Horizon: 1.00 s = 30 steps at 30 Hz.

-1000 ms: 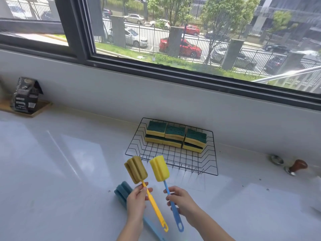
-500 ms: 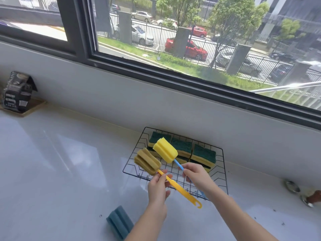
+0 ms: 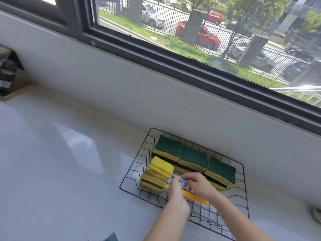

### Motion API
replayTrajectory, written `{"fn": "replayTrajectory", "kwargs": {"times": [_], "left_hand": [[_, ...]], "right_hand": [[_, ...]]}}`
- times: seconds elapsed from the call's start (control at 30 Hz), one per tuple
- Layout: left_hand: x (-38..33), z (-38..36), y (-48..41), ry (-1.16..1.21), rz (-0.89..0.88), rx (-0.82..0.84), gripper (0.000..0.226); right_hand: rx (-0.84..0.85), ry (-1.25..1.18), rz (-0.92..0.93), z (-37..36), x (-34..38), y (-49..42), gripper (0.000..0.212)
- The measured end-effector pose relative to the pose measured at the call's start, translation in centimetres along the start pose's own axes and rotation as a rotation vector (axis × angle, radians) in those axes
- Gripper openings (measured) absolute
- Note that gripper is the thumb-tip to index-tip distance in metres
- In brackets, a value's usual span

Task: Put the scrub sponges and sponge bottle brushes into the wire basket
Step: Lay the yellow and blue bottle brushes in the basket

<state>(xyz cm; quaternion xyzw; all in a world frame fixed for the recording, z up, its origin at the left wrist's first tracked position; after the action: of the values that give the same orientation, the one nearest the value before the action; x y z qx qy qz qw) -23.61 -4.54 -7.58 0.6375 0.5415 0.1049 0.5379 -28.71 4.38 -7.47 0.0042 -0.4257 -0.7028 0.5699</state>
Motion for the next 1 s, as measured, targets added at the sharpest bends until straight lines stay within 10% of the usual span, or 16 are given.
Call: {"fn": "replayTrajectory", "kwargs": {"times": [0.47, 0.67, 0.8, 0.9, 1.0], "left_hand": [[-0.6, 0.2, 0.3, 0.197, 0.135, 0.114, 0.025], [-2.0, 1.6, 4.8, -0.062, 0.008, 0.382, 0.061], [-4.9, 2.5, 4.9, -0.749, -0.507, 0.774, 0.025], [-7.2, 3.7, 1.6, -1.391, -0.987, 0.707, 0.041], [-7.8, 5.1, -1.4, -1.844, -1.096, 0.687, 0.051]], "right_hand": [[-0.191, 0.124, 0.06, -3.0, -1.2, -1.1, 0.037], [-0.276, -0.004, 0.102, -1.1, -2.5, 1.9, 0.034], [-0.254, 0.099, 0.038, -0.3, -5.1, 3.5, 0.03], [-0.179, 0.206, 0.005, -0.9, -7.1, 4.1, 0.033], [-0.162, 0.195, -0.033, -1.7, -8.0, 4.4, 0.034]]}}
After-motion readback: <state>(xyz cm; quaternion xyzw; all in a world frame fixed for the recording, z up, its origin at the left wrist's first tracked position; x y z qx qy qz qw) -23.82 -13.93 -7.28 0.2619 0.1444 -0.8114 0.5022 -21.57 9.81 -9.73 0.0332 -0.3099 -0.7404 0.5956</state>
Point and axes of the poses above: each hand's wrist, its own y-axis away from the middle knuckle, its own z-axis out of the back of the hand, x = y × z, the point moved 3 cm from there along -y, towards the middle knuckle, and after that the axes turned 15 degrees about -z, right-handed, at the moved point
